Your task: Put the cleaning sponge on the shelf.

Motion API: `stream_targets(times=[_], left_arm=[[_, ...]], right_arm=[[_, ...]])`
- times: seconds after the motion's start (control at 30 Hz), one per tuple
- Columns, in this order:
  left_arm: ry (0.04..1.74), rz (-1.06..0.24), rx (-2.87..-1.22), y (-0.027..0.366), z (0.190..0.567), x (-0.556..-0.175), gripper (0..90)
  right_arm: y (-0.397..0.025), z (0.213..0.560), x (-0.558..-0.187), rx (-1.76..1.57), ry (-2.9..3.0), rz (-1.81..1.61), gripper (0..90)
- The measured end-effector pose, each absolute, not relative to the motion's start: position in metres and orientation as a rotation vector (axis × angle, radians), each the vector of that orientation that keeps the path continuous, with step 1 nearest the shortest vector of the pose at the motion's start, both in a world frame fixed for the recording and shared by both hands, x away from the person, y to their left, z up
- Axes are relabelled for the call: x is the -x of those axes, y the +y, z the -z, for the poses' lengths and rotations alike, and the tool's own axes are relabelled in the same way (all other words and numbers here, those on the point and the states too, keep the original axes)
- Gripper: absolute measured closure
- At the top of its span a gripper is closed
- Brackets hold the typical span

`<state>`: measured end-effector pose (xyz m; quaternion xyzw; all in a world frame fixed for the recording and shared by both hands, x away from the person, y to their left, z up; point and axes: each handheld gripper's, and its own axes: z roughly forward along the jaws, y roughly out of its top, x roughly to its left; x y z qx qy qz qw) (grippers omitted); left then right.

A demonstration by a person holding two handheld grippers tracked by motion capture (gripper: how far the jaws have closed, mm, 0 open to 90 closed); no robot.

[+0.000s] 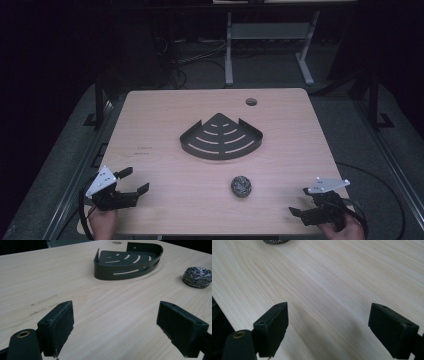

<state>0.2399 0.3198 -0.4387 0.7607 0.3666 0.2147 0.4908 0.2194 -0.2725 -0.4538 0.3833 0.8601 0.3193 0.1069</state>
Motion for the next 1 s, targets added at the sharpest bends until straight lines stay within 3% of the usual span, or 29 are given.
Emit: stream_targets(times=[1.0], left_arm=[[0.893, -0.521, -1.837, 0.322, 0.438, -0.238, 13.7]], right_arm=[[-0.245, 0.448, -0.221, -1.037, 2.623, -0.865, 14.9]])
